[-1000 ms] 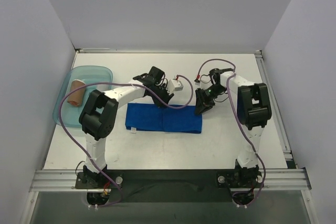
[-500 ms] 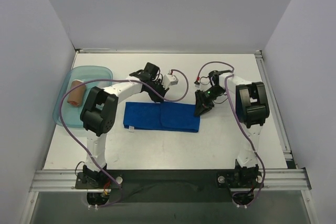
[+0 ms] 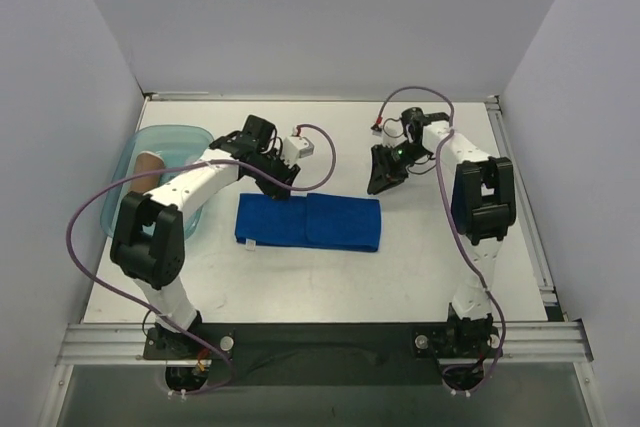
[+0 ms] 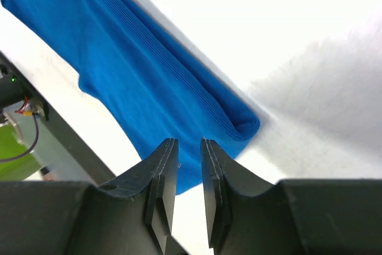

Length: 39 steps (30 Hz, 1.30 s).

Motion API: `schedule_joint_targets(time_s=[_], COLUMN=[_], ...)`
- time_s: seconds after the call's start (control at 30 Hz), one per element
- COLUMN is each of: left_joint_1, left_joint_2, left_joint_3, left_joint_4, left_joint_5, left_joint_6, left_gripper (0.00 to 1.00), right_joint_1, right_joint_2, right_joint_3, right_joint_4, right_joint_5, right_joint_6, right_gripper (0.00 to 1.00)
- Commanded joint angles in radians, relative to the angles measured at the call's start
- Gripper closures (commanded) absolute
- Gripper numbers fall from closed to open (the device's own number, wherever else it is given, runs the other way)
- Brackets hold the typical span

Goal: Roll the towels
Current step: Fold the towel

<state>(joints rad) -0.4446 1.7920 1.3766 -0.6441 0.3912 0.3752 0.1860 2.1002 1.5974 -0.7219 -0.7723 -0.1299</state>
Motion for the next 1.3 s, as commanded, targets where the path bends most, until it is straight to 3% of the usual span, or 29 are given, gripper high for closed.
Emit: schedule_joint_targets(time_s=[0.0,0.27,0.43,0.6,0.73,0.87,1.0,1.13,1.27], left_joint_1=[0.000,0.006,0.030,0.044,0.035,0.001,-0.043,-0.010,0.027], left_joint_2=[-0.071,-0.036,0.053,0.231,0.386,0.530,0.578,0.489,0.356], left_joint_3=[-0.074,-0.185,-0.133,0.053,0.286,0.586,0.765,0.747,0.537], left_joint_4=[-0.118,-0.081,-0.058,-0.054,-0.092,-0.170,-0.203,-0.184,-0.125], left_joint_5=[-0.052,-0.095,-0.127,-0.126,-0.016,0.136,0.146,0.114,0.161], left_joint_6=[-0.080,-0.225,-0.210,-0.122,-0.070,-0.039,-0.038,-0.065,-0.099], left_gripper=[0.61,0.65,0.68,0.71,0.69,0.56,0.52,0.52,0.52], right_joint_1=[0.032,0.052,0.049,0.052,0.090,0.179,0.191,0.112,0.041], right_joint_2=[-0.016,0.106,0.083,-0.009,-0.084,-0.141,-0.164,-0.200,-0.194], right_joint_3=[0.071,0.090,-0.017,-0.210,-0.316,-0.402,-0.381,-0.353,-0.311], right_joint_4=[-0.067,-0.054,-0.054,-0.053,-0.051,-0.054,-0.066,-0.080,-0.077], right_joint_5=[0.028,0.131,0.131,0.067,-0.063,-0.220,-0.277,-0.274,-0.251], right_joint_6=[-0.031,-0.045,-0.062,-0.056,-0.050,-0.059,-0.065,-0.074,-0.076], right_gripper=[0.76,0.66,0.69,0.71,0.71,0.70,0.68,0.67,0.67])
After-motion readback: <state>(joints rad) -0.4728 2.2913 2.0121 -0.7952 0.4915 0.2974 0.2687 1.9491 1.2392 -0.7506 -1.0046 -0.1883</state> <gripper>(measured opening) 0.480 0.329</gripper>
